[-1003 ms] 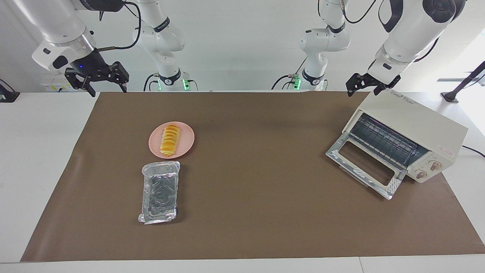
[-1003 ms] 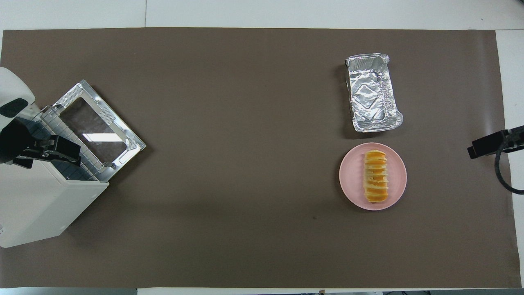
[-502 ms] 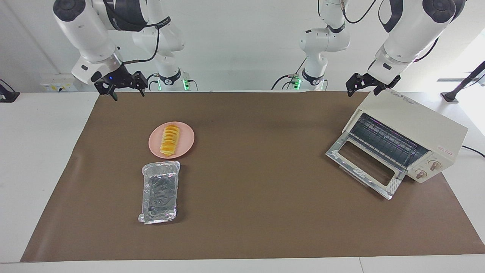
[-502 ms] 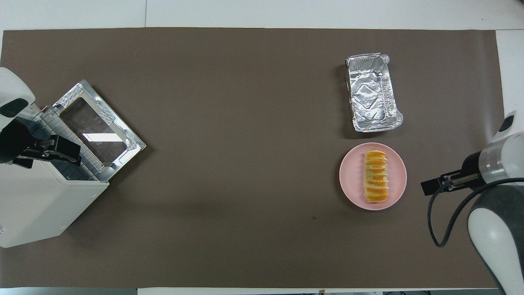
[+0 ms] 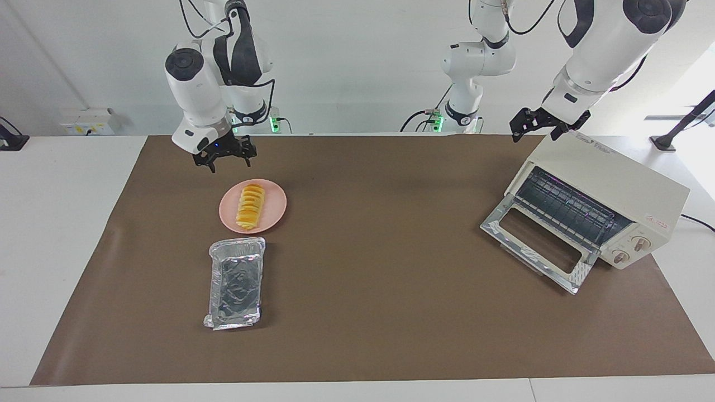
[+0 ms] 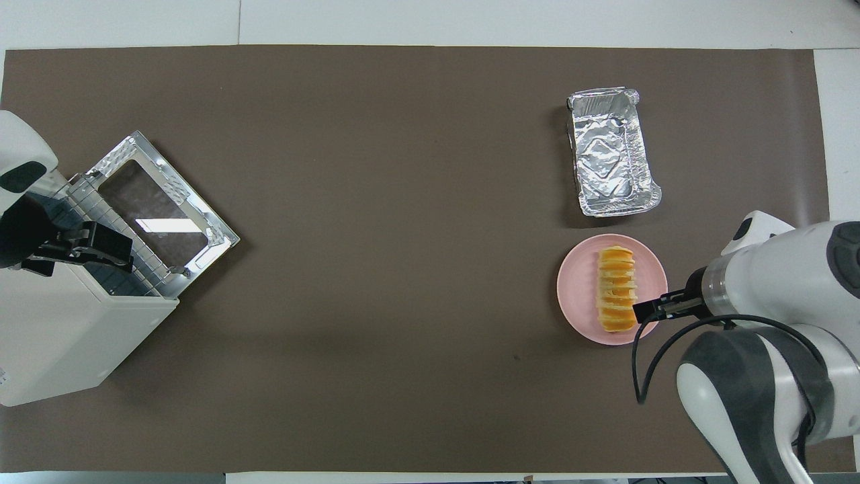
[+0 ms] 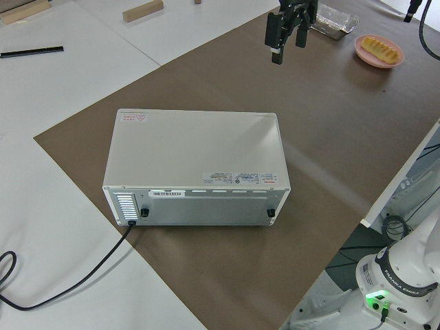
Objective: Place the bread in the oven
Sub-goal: 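Reach the right gripper to the golden bread on the pink plate, then grasp the bread with the right gripper and lift it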
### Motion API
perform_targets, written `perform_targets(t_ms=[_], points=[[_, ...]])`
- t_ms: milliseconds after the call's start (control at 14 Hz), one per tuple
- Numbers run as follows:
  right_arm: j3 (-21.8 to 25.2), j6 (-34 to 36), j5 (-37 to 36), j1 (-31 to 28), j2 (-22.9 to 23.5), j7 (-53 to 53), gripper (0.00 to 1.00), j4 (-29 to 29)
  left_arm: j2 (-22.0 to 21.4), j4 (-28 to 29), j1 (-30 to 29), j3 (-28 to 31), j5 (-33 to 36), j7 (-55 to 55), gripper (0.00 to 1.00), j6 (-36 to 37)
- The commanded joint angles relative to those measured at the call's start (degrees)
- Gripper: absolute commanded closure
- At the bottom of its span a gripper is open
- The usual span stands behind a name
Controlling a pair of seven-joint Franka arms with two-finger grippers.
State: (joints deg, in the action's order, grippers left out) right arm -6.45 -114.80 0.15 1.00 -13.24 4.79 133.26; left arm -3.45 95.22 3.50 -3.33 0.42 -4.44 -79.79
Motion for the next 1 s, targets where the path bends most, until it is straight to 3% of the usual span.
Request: perform_targets(t_ms=[0, 287, 931], points=[[0.0, -7.0, -0.4, 1.1, 5.7, -1.5, 0.00, 0.3, -0.9, 0.1, -0.5, -0.3, -0.3, 0.1, 0.00, 0.6], [0.0, -19.0, -0.4, 1.2, 12.5, -1.6, 0.00, 0.8, -0.9, 0.1, -0.5, -0.3, -0.3, 0.1, 0.00, 0.6], [0.1, -23.0, -0.4, 1.7, 16.4, -3.6, 0.03, 0.9, -0.9, 0.1, -0.5, -0.3, -0.3, 0.1, 0.00, 0.6]])
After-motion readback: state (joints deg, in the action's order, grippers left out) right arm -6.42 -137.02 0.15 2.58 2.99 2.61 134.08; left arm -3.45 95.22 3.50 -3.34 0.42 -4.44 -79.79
